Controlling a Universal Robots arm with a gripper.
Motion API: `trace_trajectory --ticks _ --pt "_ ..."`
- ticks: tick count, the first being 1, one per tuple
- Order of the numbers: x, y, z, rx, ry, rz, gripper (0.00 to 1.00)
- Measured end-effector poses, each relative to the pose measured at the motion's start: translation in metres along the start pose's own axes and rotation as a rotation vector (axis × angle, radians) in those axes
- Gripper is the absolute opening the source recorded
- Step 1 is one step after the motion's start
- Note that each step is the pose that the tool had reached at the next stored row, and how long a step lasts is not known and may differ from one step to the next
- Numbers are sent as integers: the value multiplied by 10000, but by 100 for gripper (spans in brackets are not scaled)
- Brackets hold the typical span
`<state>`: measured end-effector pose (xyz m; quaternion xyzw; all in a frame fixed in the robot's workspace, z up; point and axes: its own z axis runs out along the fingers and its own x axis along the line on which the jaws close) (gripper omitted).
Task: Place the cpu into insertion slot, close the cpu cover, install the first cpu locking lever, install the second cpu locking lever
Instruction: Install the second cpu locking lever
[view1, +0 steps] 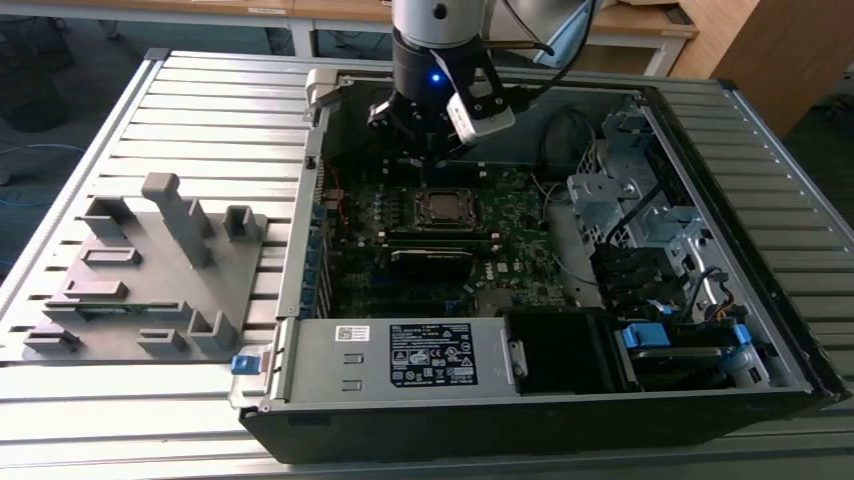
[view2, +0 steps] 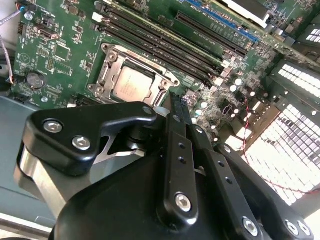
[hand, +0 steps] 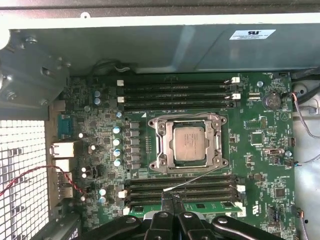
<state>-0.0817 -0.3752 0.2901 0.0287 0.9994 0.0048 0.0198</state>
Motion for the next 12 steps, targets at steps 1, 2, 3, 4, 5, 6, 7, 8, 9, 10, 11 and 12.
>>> trace_trajectory --ticks 1,2,3,4,5,6,7,8,9,10,11,12 --pt "0 0 0 1 1 0 10" --pt "0 0 0 1 1 -1 10" --pt "0 0 1 0 0 -1 10" --pt "0 0 1 -1 -1 0 10" --pt "0 0 1 0 0 -1 10" --pt "0 0 1 -1 0 -1 10" --pt "0 0 4 -2 -1 0 10" --pt "0 0 12 -6 -4 0 10" --pt "1 0 20 -4 -2 0 10" --pt "1 0 28 -1 0 -1 10" --pt "2 -1 39 -2 0 -1 10" --pt "2 -1 51 -2 -1 -1 10"
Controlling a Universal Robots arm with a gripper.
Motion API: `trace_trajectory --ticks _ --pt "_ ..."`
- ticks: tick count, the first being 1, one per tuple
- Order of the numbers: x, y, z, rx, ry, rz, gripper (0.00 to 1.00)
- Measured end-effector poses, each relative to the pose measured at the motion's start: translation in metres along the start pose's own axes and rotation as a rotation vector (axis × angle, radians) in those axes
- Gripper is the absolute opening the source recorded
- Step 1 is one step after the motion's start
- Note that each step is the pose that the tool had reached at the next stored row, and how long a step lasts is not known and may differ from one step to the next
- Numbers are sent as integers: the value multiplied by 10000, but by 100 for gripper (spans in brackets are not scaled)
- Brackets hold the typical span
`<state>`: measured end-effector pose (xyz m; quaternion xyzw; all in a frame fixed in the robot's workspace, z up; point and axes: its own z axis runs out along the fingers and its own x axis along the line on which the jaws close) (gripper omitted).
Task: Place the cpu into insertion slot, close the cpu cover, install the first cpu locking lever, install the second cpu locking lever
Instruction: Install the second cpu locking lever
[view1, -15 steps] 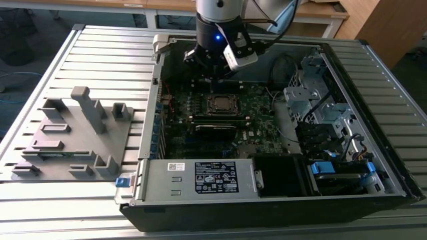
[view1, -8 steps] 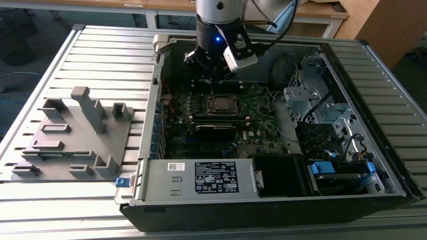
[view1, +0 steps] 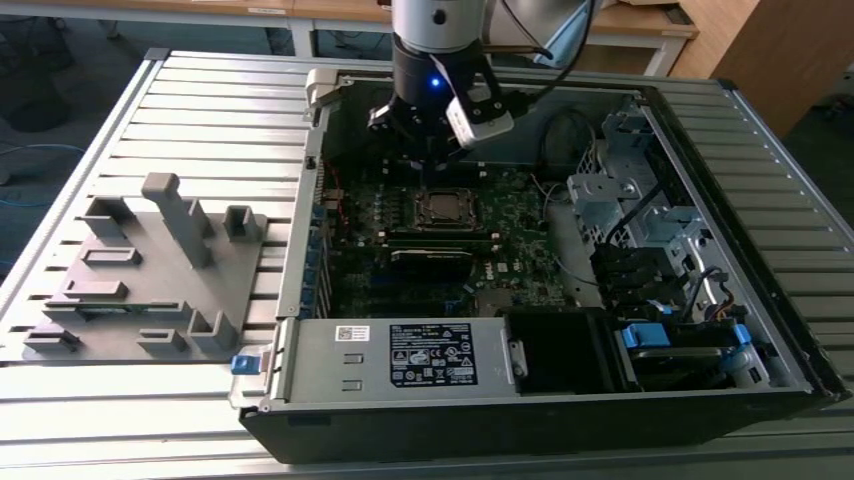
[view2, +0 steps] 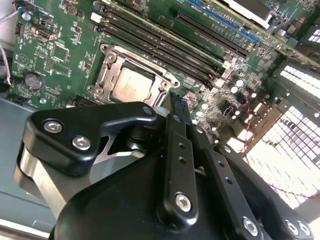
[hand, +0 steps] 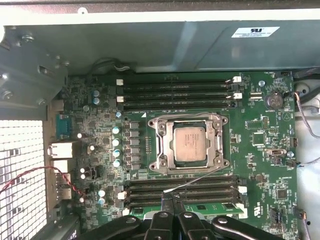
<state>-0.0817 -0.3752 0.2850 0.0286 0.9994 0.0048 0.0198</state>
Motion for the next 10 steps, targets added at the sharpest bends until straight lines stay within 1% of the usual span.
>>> trace_trajectory --ticks 10 --pt "5 -1 125 0 0 0 10"
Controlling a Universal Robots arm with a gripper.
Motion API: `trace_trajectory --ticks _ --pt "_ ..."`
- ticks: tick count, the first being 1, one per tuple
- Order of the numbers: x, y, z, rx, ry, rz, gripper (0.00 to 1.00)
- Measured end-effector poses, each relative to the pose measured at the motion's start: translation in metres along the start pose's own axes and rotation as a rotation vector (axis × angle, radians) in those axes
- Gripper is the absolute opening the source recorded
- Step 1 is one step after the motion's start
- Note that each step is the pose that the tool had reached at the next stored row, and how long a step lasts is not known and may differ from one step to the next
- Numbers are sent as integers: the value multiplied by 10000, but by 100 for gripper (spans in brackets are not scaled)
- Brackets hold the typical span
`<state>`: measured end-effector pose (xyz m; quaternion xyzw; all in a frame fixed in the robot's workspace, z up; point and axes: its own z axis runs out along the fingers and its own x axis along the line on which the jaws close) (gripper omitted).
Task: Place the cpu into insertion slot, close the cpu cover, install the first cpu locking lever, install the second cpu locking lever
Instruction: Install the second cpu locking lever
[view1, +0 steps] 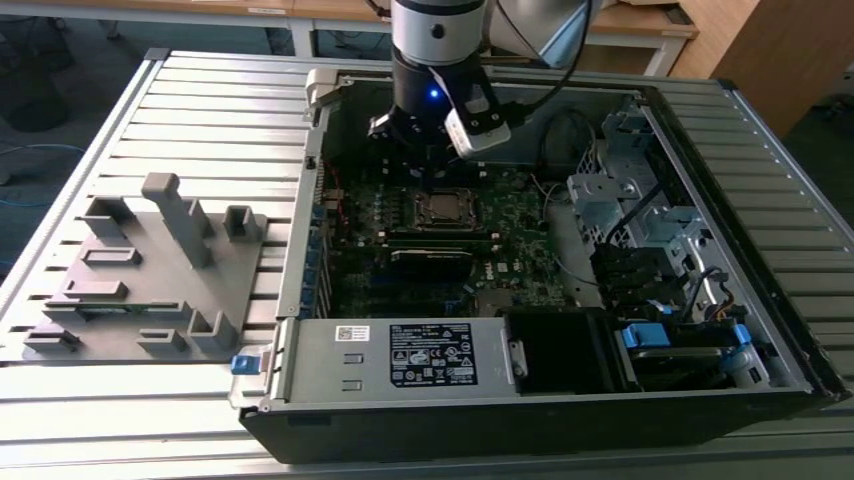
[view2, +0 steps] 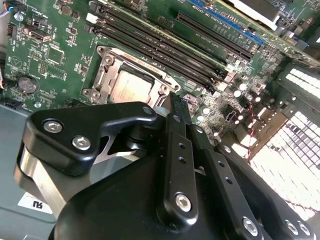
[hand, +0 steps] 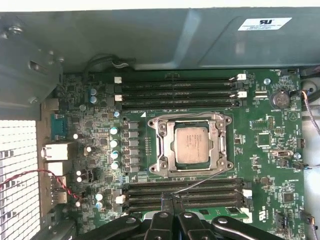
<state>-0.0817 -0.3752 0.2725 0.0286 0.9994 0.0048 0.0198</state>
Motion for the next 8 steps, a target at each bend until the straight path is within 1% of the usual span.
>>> trace_trajectory --ticks 8 --pt "4 -1 88 1 0 0 10"
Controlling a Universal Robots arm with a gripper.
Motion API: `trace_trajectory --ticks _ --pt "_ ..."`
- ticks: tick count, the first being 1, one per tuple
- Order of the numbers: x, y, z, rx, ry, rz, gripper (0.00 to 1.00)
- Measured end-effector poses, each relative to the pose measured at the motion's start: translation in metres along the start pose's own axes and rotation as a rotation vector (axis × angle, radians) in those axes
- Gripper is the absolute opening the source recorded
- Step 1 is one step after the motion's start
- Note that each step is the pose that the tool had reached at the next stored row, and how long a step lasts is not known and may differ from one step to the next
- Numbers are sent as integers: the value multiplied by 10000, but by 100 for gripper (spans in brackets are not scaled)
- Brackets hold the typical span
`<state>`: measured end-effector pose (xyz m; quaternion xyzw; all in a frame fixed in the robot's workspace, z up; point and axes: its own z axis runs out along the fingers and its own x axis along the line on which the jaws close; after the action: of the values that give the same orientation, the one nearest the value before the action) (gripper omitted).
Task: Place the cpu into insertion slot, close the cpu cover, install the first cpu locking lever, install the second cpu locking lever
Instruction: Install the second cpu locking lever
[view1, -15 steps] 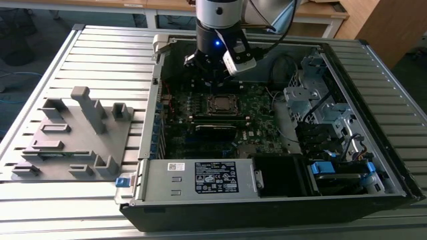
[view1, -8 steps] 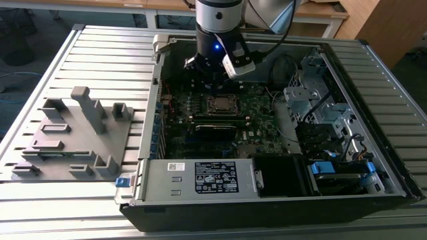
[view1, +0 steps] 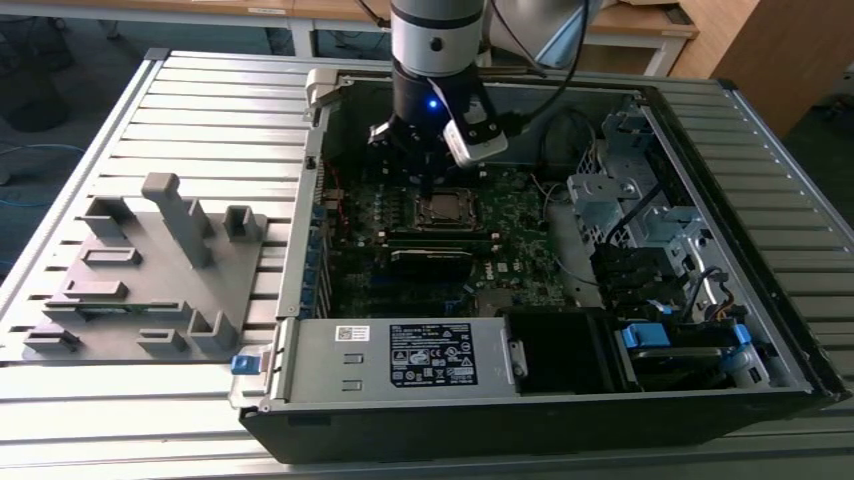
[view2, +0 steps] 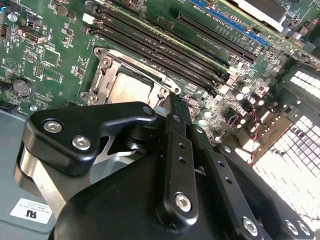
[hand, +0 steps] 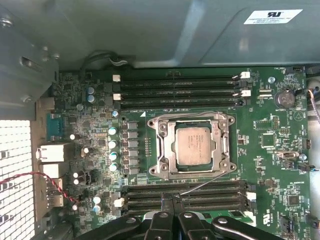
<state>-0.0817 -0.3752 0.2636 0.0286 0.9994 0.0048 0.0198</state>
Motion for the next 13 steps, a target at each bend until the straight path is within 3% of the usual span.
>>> trace_trajectory --ticks 8,13 --pt "-18 38 48 103 -6 -3 10" --pt "-41 85 88 352 -20 -15 10"
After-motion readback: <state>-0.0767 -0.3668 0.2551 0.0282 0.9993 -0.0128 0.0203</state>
